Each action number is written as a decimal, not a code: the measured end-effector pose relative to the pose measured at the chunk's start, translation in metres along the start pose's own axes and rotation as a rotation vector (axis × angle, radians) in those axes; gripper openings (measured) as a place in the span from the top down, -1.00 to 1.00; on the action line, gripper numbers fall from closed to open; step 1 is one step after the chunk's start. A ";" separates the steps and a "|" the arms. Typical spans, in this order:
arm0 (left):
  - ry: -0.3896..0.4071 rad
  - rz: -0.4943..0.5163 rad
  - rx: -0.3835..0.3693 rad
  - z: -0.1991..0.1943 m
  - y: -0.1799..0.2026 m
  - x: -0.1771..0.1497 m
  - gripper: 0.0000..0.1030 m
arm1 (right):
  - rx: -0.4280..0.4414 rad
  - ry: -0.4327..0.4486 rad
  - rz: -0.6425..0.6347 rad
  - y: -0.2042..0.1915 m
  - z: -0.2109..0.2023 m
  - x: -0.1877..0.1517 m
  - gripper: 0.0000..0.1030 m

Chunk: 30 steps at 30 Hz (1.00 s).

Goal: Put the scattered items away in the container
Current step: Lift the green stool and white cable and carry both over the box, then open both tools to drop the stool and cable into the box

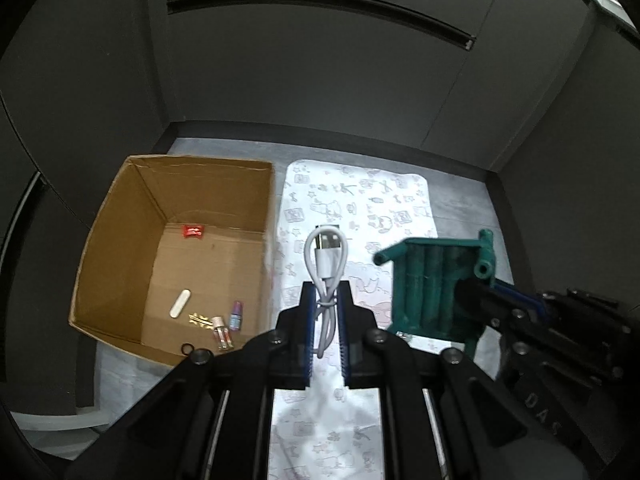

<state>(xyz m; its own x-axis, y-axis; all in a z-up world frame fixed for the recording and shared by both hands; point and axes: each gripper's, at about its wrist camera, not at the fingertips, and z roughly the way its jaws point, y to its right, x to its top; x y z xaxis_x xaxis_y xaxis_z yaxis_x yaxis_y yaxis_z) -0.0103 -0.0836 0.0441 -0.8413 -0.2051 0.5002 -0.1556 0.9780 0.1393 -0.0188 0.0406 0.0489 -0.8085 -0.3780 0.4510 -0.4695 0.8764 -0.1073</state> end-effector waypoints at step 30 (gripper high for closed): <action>-0.124 -0.273 0.109 0.054 -0.211 0.023 0.79 | 0.120 -0.180 -0.189 -0.165 0.150 0.071 0.82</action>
<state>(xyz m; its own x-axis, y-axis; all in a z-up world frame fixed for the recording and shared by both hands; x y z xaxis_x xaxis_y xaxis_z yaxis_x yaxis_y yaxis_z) -0.0246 -0.2924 -0.0199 -0.8161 -0.4612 0.3482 -0.4337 0.8870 0.1583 -0.0526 -0.1754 -0.0346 -0.7477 -0.5872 0.3099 -0.6476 0.7481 -0.1449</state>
